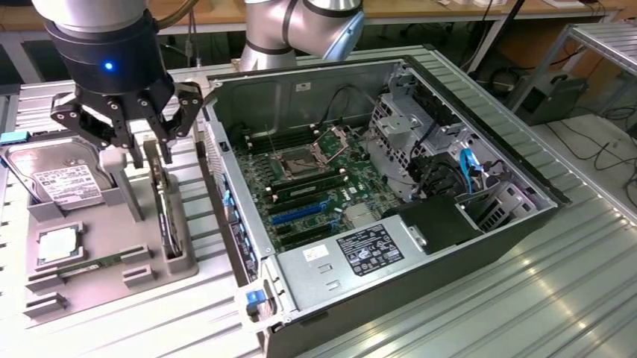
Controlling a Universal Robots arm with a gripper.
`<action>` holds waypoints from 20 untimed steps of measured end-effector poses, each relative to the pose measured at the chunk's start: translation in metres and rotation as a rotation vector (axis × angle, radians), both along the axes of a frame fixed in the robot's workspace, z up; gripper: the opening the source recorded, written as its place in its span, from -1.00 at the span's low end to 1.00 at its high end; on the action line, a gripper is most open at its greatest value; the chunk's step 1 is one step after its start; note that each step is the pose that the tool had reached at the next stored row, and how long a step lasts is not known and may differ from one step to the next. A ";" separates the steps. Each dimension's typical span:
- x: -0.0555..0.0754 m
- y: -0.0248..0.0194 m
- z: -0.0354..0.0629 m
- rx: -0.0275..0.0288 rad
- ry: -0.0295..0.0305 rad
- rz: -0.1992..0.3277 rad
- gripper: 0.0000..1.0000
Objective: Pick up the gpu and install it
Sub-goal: 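Pick up the gpu and move the gpu toward the slot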
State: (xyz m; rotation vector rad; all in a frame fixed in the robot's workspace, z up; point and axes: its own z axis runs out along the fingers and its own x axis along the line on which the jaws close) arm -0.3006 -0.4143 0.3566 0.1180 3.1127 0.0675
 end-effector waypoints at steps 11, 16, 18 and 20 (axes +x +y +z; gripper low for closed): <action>-0.008 -0.0044 -0.0262 -0.0002 0.0002 0.000 -0.16; -0.008 -0.0054 -0.0377 -0.0002 0.0001 0.000 -0.16; -0.008 -0.0054 -0.0417 -0.0002 0.0001 0.000 -0.16; -0.008 -0.0054 -0.0456 -0.0002 0.0001 0.000 -0.16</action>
